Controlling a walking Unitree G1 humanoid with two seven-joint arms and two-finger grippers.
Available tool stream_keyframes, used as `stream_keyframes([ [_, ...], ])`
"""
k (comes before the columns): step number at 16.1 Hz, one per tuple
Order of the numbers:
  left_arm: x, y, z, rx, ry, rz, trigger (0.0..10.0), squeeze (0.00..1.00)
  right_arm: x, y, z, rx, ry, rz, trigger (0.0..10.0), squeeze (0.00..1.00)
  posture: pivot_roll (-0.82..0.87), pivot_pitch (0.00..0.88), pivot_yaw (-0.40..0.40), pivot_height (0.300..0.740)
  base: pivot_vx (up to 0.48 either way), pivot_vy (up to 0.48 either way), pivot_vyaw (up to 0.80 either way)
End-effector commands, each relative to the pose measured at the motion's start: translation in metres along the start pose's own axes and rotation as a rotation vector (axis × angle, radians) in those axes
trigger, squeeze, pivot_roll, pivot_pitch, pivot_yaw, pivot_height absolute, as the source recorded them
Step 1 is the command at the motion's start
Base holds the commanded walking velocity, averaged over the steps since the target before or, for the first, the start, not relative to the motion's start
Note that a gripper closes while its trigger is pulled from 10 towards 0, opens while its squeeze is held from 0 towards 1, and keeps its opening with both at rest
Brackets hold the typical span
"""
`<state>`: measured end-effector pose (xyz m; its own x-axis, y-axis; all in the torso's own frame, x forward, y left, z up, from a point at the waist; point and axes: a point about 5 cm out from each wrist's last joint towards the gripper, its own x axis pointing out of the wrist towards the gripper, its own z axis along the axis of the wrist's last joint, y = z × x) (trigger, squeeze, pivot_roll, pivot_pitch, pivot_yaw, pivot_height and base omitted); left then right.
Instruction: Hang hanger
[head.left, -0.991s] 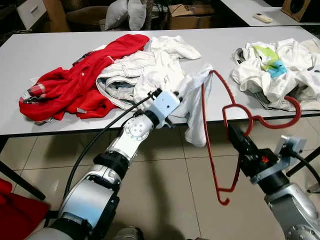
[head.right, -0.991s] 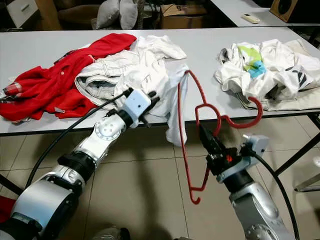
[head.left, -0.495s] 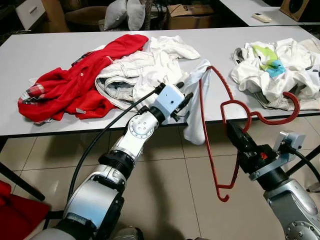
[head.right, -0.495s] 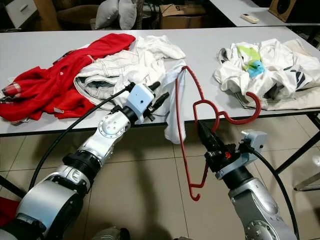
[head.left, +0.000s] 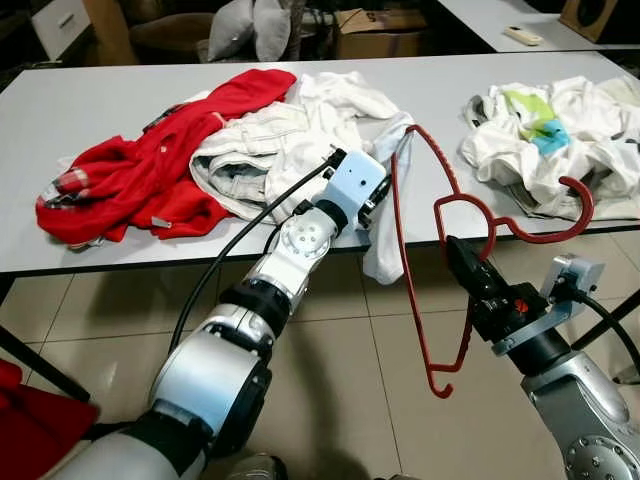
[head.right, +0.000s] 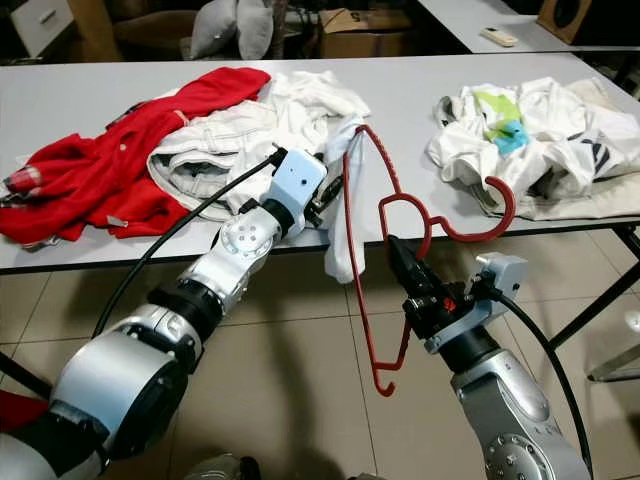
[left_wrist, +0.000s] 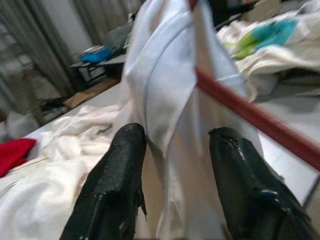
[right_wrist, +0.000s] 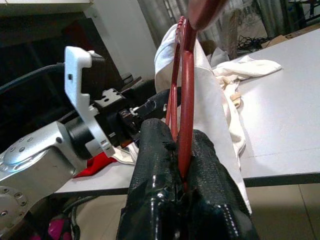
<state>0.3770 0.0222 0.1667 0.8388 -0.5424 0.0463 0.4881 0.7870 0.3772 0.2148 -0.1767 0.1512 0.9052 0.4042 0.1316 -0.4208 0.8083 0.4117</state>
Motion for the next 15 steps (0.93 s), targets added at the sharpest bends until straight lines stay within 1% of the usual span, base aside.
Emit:
stream_keyframes([
  [1,0.001,0.004,-0.003,0.035,0.051,0.04,0.0,0.0,0.001,0.002,0.003,-0.009,-0.015,0.002,10.0,0.0,-0.1,0.026,0.057,0.74,0.0,0.0,0.0],
  [4,-0.003,0.01,-0.012,0.054,0.088,0.073,0.0,0.0,-0.001,0.002,0.004,-0.012,-0.028,-0.01,10.0,0.0,-0.1,0.022,0.067,0.74,0.0,0.0,0.0],
  [6,-0.009,0.013,-0.023,0.07,0.118,0.076,0.0,0.0,-0.002,0.002,0.004,-0.011,-0.034,-0.015,10.0,0.0,-0.1,0.018,0.068,0.74,0.0,0.0,0.0],
  [10,-0.013,0.02,-0.029,0.082,0.14,0.093,0.0,0.0,-0.002,0.001,0.004,-0.008,-0.035,-0.015,10.0,0.0,-0.1,0.014,0.062,0.74,0.0,0.0,0.0],
  [12,-0.011,0.018,-0.027,0.071,0.136,0.087,0.0,0.0,-0.001,0.001,0.005,-0.006,-0.037,-0.013,10.0,0.0,-0.1,0.013,0.062,0.74,0.0,0.0,0.0],
  [15,-0.006,0.005,-0.02,0.042,0.108,0.04,0.0,0.0,-0.001,0.002,0.005,-0.007,-0.038,-0.012,10.0,0.0,-0.1,0.013,0.062,0.74,0.0,0.0,0.0],
])
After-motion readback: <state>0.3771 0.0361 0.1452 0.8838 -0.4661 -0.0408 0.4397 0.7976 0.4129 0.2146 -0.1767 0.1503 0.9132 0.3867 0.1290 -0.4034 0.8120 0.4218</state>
